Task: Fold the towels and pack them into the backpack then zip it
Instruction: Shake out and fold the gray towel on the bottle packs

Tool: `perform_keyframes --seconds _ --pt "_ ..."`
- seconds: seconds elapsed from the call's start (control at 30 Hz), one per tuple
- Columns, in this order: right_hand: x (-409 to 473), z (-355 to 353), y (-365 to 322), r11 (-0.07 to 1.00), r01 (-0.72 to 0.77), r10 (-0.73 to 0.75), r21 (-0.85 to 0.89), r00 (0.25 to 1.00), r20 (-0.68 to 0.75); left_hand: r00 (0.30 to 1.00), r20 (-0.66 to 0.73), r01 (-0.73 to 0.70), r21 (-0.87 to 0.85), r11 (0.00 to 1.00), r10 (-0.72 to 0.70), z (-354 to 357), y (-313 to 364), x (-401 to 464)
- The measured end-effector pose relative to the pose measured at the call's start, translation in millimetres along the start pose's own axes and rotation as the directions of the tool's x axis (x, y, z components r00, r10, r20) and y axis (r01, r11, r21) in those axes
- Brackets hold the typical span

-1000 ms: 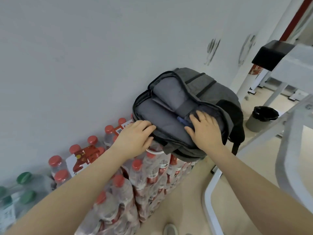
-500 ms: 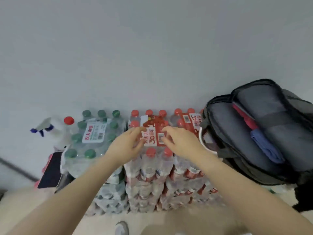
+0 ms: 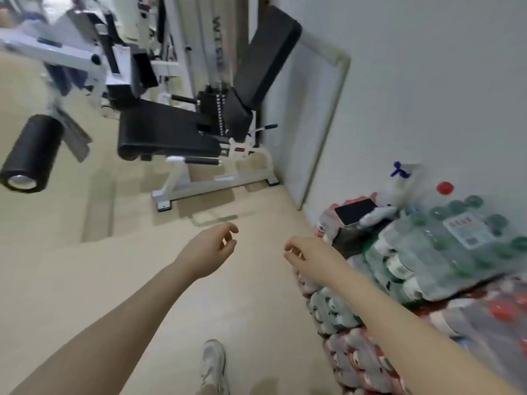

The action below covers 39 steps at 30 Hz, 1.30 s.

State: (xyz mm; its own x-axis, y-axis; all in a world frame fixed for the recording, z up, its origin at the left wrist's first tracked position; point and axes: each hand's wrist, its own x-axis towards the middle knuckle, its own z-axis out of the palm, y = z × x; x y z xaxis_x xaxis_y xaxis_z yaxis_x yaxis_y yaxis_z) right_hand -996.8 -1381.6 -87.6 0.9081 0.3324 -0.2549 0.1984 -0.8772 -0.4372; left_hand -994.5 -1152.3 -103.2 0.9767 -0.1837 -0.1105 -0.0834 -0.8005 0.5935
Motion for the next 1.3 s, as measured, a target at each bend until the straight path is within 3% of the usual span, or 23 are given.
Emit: perform_keyframes --seconds 0.13,0.3,0.57,0.87,1.13,1.3 --pt "72.5 44.4 -108.0 0.977 0.212 -0.209 -0.005 0.967 0.145 0.957 -0.176 0.210 -0.119 0.970 -0.229 -64.3 -99.1 -50.4" --pt "158.6 99.2 -249.8 0.903 0.422 -0.387 -0.084 0.882 0.269 0.833 -0.372 0.350 -0.220 0.910 -0.410 -151.0 -223.5 -99.3" --pt "274.6 141.1 -458.5 0.836 0.543 -0.507 -0.082 0.821 0.263 0.759 -0.416 0.450 -0.222 0.865 -0.502 -287.8 -378.0 -126.8" --pt "447.7 174.0 -579.6 0.838 0.544 -0.513 -0.042 0.813 0.276 0.748 -0.441 0.468 -0.180 0.865 -0.496 -389.6 -520.9 -63.5" --pt "654.3 184.3 -688.0 0.888 0.459 -0.433 0.000 0.838 0.332 0.780 -0.289 0.519 -0.196 0.832 -0.555 -514.0 -676.1 69.2" --pt "773.9 170.9 -751.2 0.910 0.415 -0.394 -0.010 0.871 0.292 0.808 -0.268 0.469 -0.248 0.848 -0.525 -597.1 -753.8 156.9"
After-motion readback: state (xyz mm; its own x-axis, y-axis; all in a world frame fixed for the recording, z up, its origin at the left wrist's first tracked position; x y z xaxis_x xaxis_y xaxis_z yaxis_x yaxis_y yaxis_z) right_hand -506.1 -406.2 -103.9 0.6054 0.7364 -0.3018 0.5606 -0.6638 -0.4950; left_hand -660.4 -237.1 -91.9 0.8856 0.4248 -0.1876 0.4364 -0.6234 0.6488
